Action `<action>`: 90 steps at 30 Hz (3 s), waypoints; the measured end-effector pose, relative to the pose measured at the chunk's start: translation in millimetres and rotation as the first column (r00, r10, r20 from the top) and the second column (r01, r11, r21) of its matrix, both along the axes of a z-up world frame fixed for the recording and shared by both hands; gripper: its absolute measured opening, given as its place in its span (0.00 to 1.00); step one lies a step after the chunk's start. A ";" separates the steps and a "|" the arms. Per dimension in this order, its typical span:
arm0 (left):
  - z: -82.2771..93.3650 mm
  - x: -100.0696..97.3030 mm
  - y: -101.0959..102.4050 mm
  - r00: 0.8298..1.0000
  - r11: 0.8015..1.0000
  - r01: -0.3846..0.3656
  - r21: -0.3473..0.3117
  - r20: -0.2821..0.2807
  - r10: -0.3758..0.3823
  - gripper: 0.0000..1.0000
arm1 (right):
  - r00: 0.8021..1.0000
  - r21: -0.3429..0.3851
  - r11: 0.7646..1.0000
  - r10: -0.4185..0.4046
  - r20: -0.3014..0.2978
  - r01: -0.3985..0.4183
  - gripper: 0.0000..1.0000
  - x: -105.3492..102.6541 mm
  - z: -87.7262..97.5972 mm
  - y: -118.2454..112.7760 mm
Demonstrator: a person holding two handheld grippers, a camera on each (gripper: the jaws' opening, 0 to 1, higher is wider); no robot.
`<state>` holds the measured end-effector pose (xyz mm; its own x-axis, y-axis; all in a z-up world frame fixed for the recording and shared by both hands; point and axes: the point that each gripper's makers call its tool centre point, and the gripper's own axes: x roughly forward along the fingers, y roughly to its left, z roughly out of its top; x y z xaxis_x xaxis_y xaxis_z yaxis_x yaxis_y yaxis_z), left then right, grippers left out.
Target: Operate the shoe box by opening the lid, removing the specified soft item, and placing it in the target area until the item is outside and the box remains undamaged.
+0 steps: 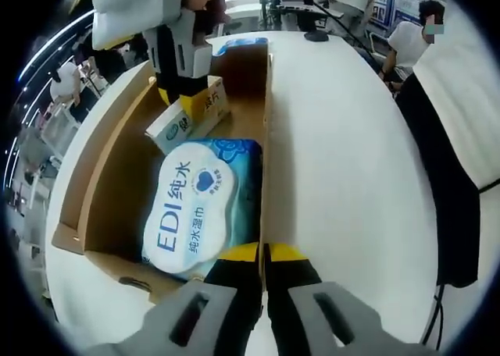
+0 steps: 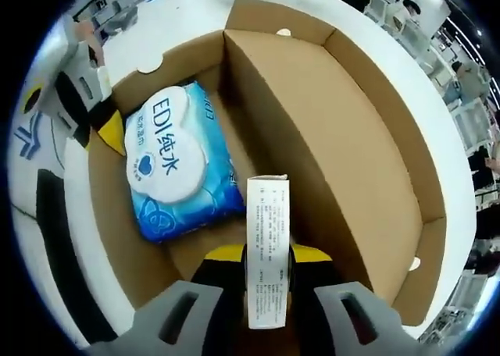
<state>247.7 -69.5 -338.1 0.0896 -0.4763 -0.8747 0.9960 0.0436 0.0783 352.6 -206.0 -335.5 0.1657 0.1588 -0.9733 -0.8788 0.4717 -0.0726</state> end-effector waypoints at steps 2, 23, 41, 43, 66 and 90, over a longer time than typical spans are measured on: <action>0.0 0.0 0.0 1.000 1.000 -0.002 0.001 -0.004 0.002 0.00 | 1.000 -0.001 1.000 -0.023 -0.004 0.023 0.18 -1.6 0.1 -0.3; 1.4 2.1 2.7 1.000 1.000 -0.014 0.004 -0.004 0.014 0.01 | 0.989 0.087 0.995 -0.064 0.136 0.052 0.17 -21.7 46.0 -8.9; 0.8 1.4 2.3 1.000 1.000 -0.009 0.000 0.002 0.009 0.01 | 0.908 0.367 0.866 -0.404 0.114 0.339 0.17 -24.7 87.5 -9.9; 0.7 1.4 2.3 1.000 1.000 -0.008 0.000 0.003 0.008 0.01 | 0.902 0.360 0.867 -0.412 0.128 0.344 0.17 -25.5 88.5 -12.9; 0.8 0.2 2.5 1.000 1.000 -0.008 0.001 -0.004 0.008 0.01 | 0.776 0.590 0.707 -0.598 0.203 0.391 0.17 -25.1 146.7 -44.6; 0.8 1.0 2.5 1.000 1.000 -0.013 0.001 -0.001 0.013 0.01 | 0.720 0.606 0.667 -0.660 0.213 0.433 0.17 -54.3 167.7 -93.0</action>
